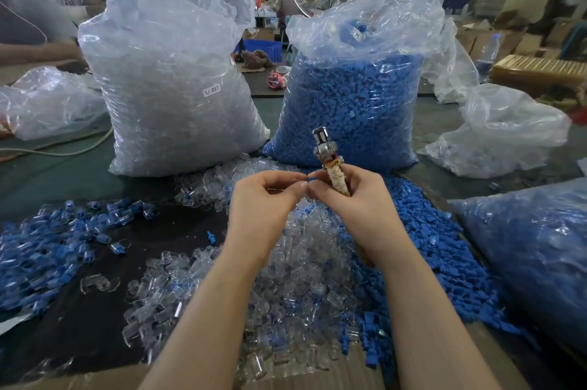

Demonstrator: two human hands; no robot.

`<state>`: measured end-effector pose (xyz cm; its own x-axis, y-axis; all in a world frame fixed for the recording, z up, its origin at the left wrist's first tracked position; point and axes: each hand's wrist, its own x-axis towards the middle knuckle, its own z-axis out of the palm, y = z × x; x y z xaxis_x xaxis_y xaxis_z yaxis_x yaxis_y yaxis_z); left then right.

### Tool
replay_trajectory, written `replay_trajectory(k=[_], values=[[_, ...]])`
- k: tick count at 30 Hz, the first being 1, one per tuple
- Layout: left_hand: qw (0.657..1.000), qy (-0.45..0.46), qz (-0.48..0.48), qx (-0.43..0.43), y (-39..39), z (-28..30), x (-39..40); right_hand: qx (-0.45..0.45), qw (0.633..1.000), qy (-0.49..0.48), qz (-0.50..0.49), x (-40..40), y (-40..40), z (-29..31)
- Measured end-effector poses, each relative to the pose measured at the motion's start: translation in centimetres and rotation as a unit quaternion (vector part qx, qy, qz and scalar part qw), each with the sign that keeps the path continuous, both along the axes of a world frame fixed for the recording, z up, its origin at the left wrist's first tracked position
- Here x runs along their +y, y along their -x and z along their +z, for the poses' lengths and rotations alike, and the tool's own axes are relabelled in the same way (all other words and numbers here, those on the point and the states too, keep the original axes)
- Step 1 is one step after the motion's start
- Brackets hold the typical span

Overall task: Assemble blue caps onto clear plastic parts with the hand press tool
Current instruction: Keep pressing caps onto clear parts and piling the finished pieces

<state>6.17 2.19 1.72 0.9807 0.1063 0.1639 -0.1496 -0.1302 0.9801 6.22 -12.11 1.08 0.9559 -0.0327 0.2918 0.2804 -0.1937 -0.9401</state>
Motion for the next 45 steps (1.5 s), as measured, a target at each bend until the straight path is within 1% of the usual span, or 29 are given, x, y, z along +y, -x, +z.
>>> replay_trajectory(k=[6,11,14,20,25,28,31,37,41,45], values=[[0.999,0.046,0.007,0.02,0.1,0.1,-0.4,-0.035,0.998,0.033,-0.051,0.4,-0.3,-0.4],[0.99,0.133,0.03,0.041,0.1,0.1,-0.6,-0.05,0.997,0.008,-0.065,0.8,-0.4,-0.4],[0.984,0.166,0.032,0.054,0.1,0.2,-0.7,-0.05,0.997,-0.003,-0.065,1.0,-0.4,-0.5],[0.978,0.195,0.027,0.062,0.1,0.5,-0.8,-0.065,0.995,-0.018,-0.072,1.3,-0.4,-0.6],[0.978,0.202,0.018,0.056,0.4,0.7,-1.0,-0.082,0.991,0.019,-0.102,1.3,-0.5,-0.8],[0.98,0.191,0.026,0.04,0.6,0.8,-1.0,-0.082,0.99,0.033,-0.114,1.4,-0.5,-0.8],[0.986,0.16,0.037,0.014,0.7,0.8,-1.0,-0.079,0.989,0.047,-0.12,1.4,-0.4,-0.8],[0.995,0.048,0.064,-0.053,0.6,0.6,-0.9,-0.079,0.985,0.08,-0.129,1.4,-0.3,-0.5],[0.992,-0.02,0.083,-0.088,0.6,0.4,-0.9,-0.076,0.987,0.088,-0.108,1.2,-0.2,-0.3],[0.991,-0.021,0.098,-0.094,0.5,0.2,-0.7,-0.045,0.996,0.065,-0.051,0.8,-0.2,0.0]])
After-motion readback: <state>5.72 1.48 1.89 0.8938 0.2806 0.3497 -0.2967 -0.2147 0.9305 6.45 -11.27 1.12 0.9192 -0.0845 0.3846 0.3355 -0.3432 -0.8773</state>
